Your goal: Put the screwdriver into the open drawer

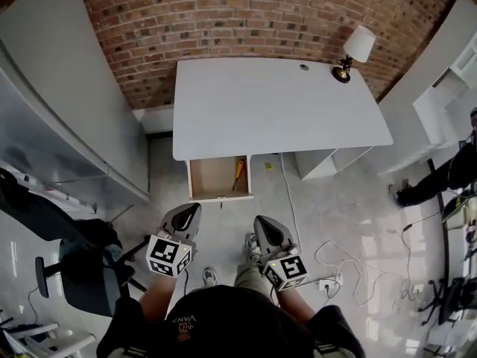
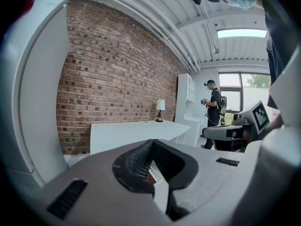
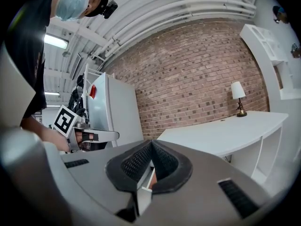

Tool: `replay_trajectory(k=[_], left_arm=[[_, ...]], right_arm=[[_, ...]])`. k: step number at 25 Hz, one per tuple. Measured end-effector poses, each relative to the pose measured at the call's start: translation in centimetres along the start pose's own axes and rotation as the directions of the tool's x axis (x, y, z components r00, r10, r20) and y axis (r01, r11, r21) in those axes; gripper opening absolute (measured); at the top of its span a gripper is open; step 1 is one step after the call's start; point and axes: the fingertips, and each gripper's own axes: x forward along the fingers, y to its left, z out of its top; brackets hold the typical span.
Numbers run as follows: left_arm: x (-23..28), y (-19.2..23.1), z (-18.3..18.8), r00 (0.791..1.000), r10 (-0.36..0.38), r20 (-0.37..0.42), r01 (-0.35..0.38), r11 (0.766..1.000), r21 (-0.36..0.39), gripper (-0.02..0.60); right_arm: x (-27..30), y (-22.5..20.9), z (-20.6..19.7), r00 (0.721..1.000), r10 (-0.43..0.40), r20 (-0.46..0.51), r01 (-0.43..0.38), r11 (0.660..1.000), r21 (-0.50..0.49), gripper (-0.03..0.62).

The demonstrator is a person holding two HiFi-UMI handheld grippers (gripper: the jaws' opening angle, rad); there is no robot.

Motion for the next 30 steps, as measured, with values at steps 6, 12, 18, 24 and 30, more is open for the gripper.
replay_trajectory(k=[6, 12, 18, 24, 30], left_arm=[[-3.0, -0.6, 1.3, 0.999, -0.005, 0.036, 0.005, 1.000, -0.003, 0.008], [-5.5, -1.2, 2.4, 0.998, -0.005, 0.057, 0.003, 1.000, 0.026, 0.008], [-7.7, -1.3, 2.7, 0.997, 0.003, 0.072, -0.004, 1.000, 0.021, 0.008], [-8.7, -1.8, 2.8, 0.996, 0.002, 0.085, -0.004, 1.000, 0.022, 0.008], [-9.8, -1.8, 2.7, 0.995, 0.009, 0.098, -0.010, 1.000, 0.016, 0.008]], right_arm=[[-0.4, 2.3, 1.1, 1.000, 0.012, 0.023, -0.012, 1.000, -0.007, -0.009], [-0.9, 3.7, 1.6, 0.999, 0.024, 0.024, -0.024, 1.000, -0.021, -0.009], [-1.4, 4.7, 1.9, 0.999, 0.035, 0.021, -0.034, 0.999, -0.035, -0.009], [-1.9, 5.7, 2.2, 0.999, 0.045, 0.017, -0.044, 0.998, -0.044, -0.009], [-2.3, 6.5, 2.1, 0.999, 0.048, 0.015, -0.047, 0.998, -0.046, -0.009]])
